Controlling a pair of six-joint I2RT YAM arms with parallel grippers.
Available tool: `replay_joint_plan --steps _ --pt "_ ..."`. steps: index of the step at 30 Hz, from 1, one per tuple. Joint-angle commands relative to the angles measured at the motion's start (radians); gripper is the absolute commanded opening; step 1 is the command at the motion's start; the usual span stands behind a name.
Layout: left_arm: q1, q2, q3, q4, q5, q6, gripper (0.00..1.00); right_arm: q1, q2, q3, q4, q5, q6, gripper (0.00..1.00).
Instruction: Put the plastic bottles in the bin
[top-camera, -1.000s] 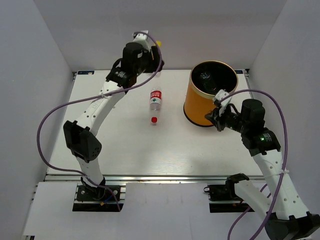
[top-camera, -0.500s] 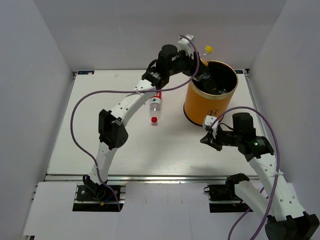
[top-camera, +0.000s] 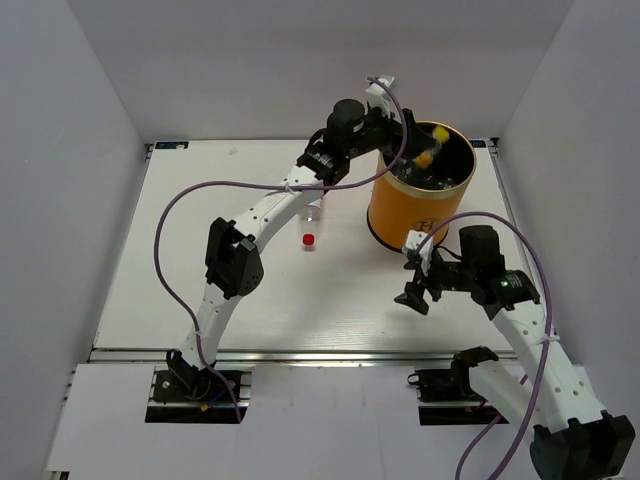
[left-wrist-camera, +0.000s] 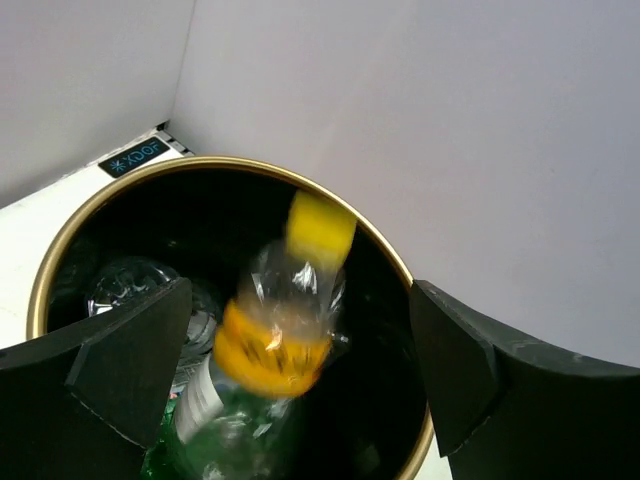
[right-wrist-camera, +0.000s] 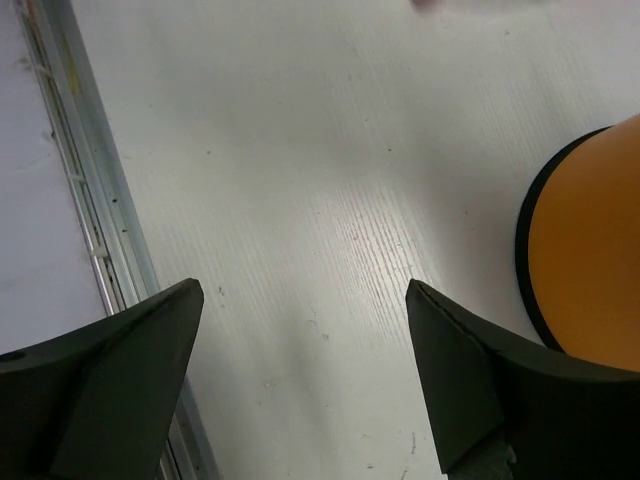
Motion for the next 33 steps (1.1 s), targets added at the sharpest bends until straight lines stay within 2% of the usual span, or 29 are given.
replay_joint_plan --steps 1,6,8,9,11,12,13,14,15,16,17,18,19,20,23,26,27,29,31,32,33 --pt "-0.003 -0.06 0.012 -0.006 -0.037 0.0 0.99 0.011 0.059 0.015 0.098 0.027 0.047 0.88" --pt "-0.003 -0.202 -0.032 -0.107 -0.177 0.078 0.99 0.089 0.255 0.107 0.144 0.064 0.09 0.85" --pt "-0.003 -0.369 -0.118 -0.127 -0.275 0.141 0.99 0.164 0.298 0.134 0.175 0.141 0.155 0.85" --pt "-0.003 -0.443 -0.26 -0.118 -0.313 0.161 0.99 0.184 0.363 0.147 0.219 0.179 0.17 0.83" --pt "-0.003 -0.594 -0.412 -0.118 -0.454 0.204 0.99 0.253 0.413 0.203 0.265 0.233 0.254 0.83" --pt "0.011 -0.749 -0.562 -0.134 -0.499 0.204 0.99 0.267 0.5 0.246 0.279 0.26 0.277 0.83" --pt "0.011 -0.823 -0.635 -0.151 -0.555 0.213 0.99 0.291 0.533 0.271 0.31 0.297 0.331 0.83" --pt "0.011 -0.895 -0.777 -0.168 -0.673 0.234 0.99 0.314 0.595 0.324 0.313 0.329 0.387 0.83" --pt "0.011 -0.966 -0.848 -0.202 -0.729 0.245 0.99 0.327 0.628 0.384 0.321 0.346 0.446 0.83" --pt "0.011 -1.106 -0.918 -0.217 -0.784 0.245 0.99 0.334 0.721 0.412 0.334 0.382 0.475 0.87" --pt "0.011 -1.177 -1.054 -0.233 -0.873 0.254 0.99 0.351 0.75 0.488 0.34 0.397 0.557 0.9" --pt "0.011 -1.249 -1.121 -0.245 -0.907 0.264 0.99 0.354 0.778 0.513 0.348 0.412 0.589 0.9" --pt "0.011 -1.385 -1.185 -0.245 -0.963 0.276 0.99 0.357 0.856 0.541 0.371 0.429 0.627 0.9" --pt "0.011 -1.45 -1.294 -0.245 -0.979 0.285 0.99 0.362 0.882 0.597 0.374 0.48 0.734 0.9" --pt "0.011 -1.645 -1.442 -0.276 -1.002 0.299 0.99 0.379 1.025 0.749 0.377 0.54 0.883 0.9" --pt "0.011 -1.741 -1.526 -0.309 -0.975 0.284 0.99 0.403 1.189 0.935 0.328 0.622 0.983 0.9" --pt "0.011 -1.741 -1.536 -0.319 -0.943 0.284 0.99 0.41 1.252 1.042 0.319 0.632 0.992 0.9" --pt "0.011 -1.741 -1.527 -0.38 -0.929 0.268 0.99 0.417 1.358 1.108 0.298 0.668 1.014 0.9" --pt "0.011 -1.73 -1.527 -0.415 -0.907 0.259 0.99 0.423 1.393 1.185 0.31 0.696 1.052 0.9" --pt "0.011 -1.721 -1.527 -0.426 -0.907 0.259 0.99 0.428 1.43 1.194 0.328 0.787 1.063 0.9" --pt "0.011 -1.721 -1.527 -0.435 -0.886 0.259 0.99 0.433 1.442 1.216 0.334 0.813 1.083 0.9"
